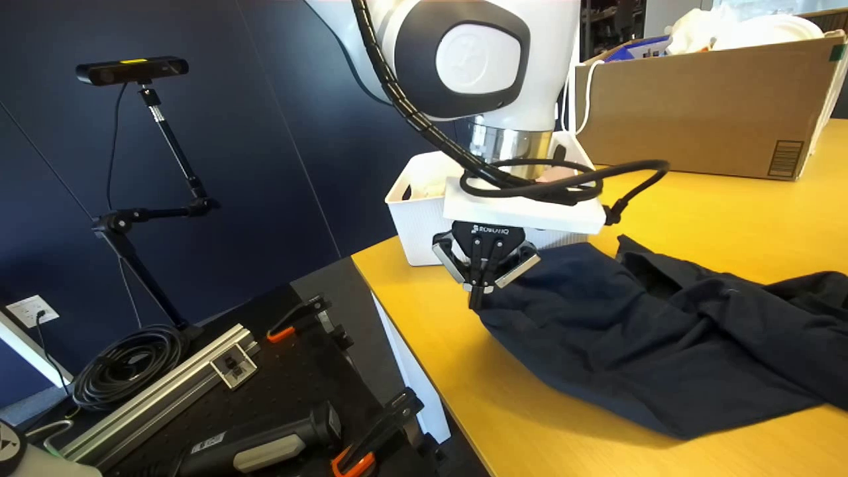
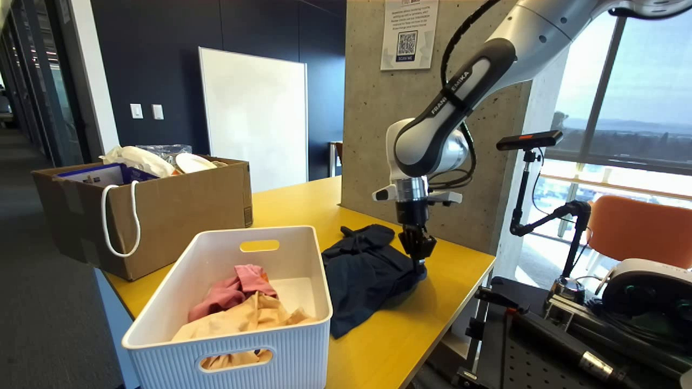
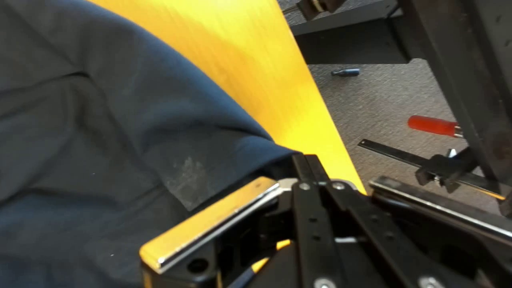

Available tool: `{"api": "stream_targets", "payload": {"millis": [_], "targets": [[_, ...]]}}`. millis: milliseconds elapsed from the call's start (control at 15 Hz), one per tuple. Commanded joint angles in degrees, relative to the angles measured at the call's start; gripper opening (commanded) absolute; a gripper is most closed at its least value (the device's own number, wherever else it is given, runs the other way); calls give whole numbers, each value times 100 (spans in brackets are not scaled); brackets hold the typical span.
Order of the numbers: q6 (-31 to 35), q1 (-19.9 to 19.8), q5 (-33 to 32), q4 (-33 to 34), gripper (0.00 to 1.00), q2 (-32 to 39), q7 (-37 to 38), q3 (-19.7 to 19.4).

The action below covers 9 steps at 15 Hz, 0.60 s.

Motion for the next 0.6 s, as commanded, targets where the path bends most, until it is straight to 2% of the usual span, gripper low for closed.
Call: {"api": "stream_targets", "payload": {"millis": [0,133,200,267,533], "targets": [[-799,212,191,333,0,116,-50,-149],[-1056,311,147,497,0,229,153,-250],[-1158,349,131,577,26,293,269,-293],[-1260,361,135,644,28,341,315,-320],[-1633,365,140,919,55,463,706,-454]]}}
